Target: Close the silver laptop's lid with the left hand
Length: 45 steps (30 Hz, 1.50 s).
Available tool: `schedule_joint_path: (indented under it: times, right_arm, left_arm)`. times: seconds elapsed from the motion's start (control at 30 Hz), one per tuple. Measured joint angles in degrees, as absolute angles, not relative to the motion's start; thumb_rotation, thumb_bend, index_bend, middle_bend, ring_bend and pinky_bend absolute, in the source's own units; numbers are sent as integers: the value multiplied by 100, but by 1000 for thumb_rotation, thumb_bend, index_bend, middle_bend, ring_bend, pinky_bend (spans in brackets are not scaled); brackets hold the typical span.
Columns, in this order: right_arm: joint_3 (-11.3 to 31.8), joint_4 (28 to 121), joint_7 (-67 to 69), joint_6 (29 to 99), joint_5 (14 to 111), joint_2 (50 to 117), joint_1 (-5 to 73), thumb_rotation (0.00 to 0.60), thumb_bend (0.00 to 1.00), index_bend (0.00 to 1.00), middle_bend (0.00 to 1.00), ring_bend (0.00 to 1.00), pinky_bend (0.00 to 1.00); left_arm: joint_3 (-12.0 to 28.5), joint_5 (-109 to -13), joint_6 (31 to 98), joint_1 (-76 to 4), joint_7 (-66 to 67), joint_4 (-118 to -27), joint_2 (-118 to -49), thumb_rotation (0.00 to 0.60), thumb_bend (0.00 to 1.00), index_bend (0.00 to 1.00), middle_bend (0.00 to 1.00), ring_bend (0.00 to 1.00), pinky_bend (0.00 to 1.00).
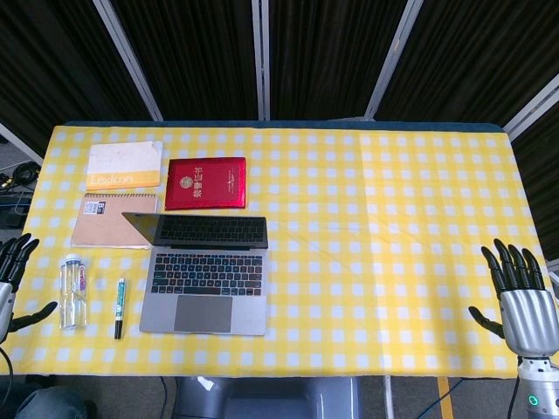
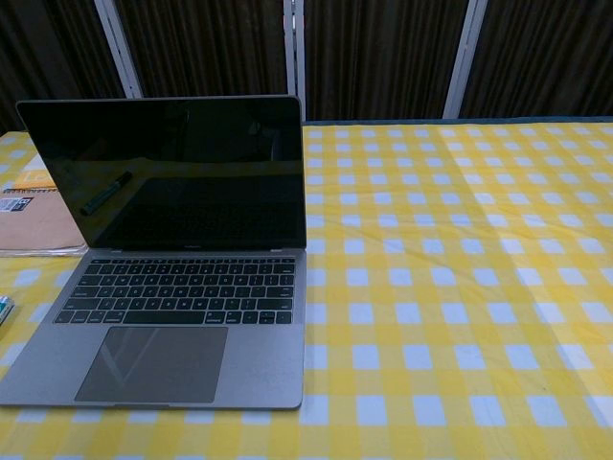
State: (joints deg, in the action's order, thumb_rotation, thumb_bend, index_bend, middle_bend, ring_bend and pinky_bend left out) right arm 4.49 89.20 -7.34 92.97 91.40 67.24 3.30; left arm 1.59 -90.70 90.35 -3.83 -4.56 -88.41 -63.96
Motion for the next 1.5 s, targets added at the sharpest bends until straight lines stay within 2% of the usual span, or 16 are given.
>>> schedule_joint_path:
  times: [0.2,0.27,0.37,0.43,0.5,0.53,0.83,1.07,1.17,1.27,1.4,1.5]
  right_arm:
    - [438,8948,-708,9296,9152,6686,316,600,0,0,0,0,0]
    - [437,8973,-689,9295,9155,6664,314,600,0,0,0,0,0]
    - [439,8987,-704,9287,9154,6652,313,600,0,0,0,0,0]
    - [438,8993,-729,9256,9140,6652,320,600,0,0,0,0,0]
    - [446,8997,-756,9189,9102,6661,341,600,0,0,0,0,0]
    - [453,8996,-763,9160,9077,6667,352,600,0,0,0,0,0]
    - [525,8930,-883,8892,8793,6738,438,600,0,0,0,0,0]
    - [586,8899,-1039,8762,8610,6796,491,600,0,0,0,0,0]
    - [603,8891,-1096,8723,8540,6817,503,600,0,0,0,0,0]
    - [627,8865,-1131,8671,8446,6836,516,600,0,0,0,0,0]
    - [651,8842,-1158,8638,8379,6851,528,600,0,0,0,0,0]
    - [653,8831,-1176,8641,8379,6865,534,600,0,0,0,0,0]
  left_arm:
    - [140,-9074,8987,-395,-394,-8846,-6409,600,0,0,0,0,0]
    - [131,-9109,8963,-415,-414,-8860,-6405,600,70,0,0,0,0]
    - [121,-9199,8874,-503,-491,-8966,-6358,600,480,0,0,0,0]
    - [135,-9258,8767,-604,-510,-9091,-6281,600,818,0,0,0,0]
    - [195,-9284,8579,-780,-504,-9338,-6130,600,973,0,0,0,0]
    - [238,-9284,8480,-874,-485,-9475,-6054,600,1000,0,0,0,0]
    - [898,-8752,6969,-2101,168,-10571,-5499,600,1000,8,0,0,0]
    - [1239,-7738,5454,-3119,293,-10552,-5567,600,1000,66,0,0,0]
    - [1312,-7352,5004,-3466,246,-10327,-5747,600,1000,98,6,5,6]
    - [1342,-7163,4766,-3633,52,-10128,-5885,600,1000,119,70,67,97]
    - [1350,-7091,4599,-3734,-247,-9989,-5957,600,1000,231,188,181,212]
    - [1324,-7130,4556,-3775,-381,-9896,-5965,600,1000,292,241,237,285]
